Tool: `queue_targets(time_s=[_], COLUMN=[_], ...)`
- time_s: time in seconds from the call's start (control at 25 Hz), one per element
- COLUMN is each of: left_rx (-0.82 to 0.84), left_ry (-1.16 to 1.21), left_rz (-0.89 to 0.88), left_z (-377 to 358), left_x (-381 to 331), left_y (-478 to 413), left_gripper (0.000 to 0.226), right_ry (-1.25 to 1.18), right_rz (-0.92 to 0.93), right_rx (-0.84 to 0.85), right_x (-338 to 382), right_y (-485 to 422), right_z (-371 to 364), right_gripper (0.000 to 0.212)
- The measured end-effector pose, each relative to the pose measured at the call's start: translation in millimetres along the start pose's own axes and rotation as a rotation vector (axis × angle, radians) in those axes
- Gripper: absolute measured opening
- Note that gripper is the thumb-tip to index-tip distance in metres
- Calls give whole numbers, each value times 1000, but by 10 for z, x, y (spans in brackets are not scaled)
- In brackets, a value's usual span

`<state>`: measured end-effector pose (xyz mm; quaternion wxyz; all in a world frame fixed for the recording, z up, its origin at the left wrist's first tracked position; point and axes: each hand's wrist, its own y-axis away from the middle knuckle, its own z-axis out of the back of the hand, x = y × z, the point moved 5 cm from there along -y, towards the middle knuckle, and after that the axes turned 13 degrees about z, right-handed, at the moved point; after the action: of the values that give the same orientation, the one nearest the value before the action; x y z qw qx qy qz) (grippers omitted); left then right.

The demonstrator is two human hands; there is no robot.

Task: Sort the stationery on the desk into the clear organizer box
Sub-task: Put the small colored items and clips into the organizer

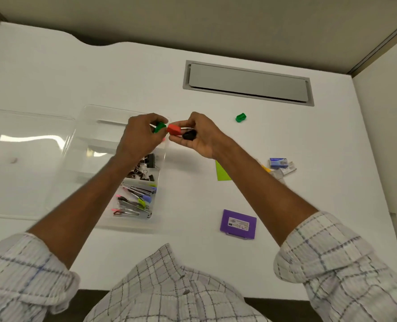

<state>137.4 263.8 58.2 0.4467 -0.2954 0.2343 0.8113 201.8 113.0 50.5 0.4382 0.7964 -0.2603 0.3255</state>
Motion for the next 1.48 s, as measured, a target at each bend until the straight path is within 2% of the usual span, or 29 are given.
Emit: queue_targets(time_s=[0.2,0.4,0.56,0.64,0.76,0.88,1.0,1.2,1.48], left_rx=[-23,82,63,64,76,74,121,211,301], left_ry=[-61,-43,-67,-70,-103,-159,-163,-225,-292], left_rz=[88,182,135,100,26,-90,-163,-303,-342], left_z=[237,237,233,217,159,39,-165,-636,-1281], left_x=[390,567,563,537,441,229,-51,-569,-1029], left_y=[-102,-181,-185,-170,-128,-80,-60,-82,-265], left_gripper=[29,49,39,34,34,38,41,44,48], right_ry=[125,175,207,319,698,979,1211,1355,1465], right_rz=[10,64,98,192,379,546,623,602,613], right_rx=[-10,38,52,30,21,-5,-50,-137,-182], right_x=[-126,-133,-121,-89,-28,4,45,182,422], right_y=[-95,-142,-152,-157,-117,-53,-28,-36,-152], right_z=[-439,-652,-598,-535,-348,3,392,1009,1561], right_gripper=[42,44,43,42,41,42,39,41,44])
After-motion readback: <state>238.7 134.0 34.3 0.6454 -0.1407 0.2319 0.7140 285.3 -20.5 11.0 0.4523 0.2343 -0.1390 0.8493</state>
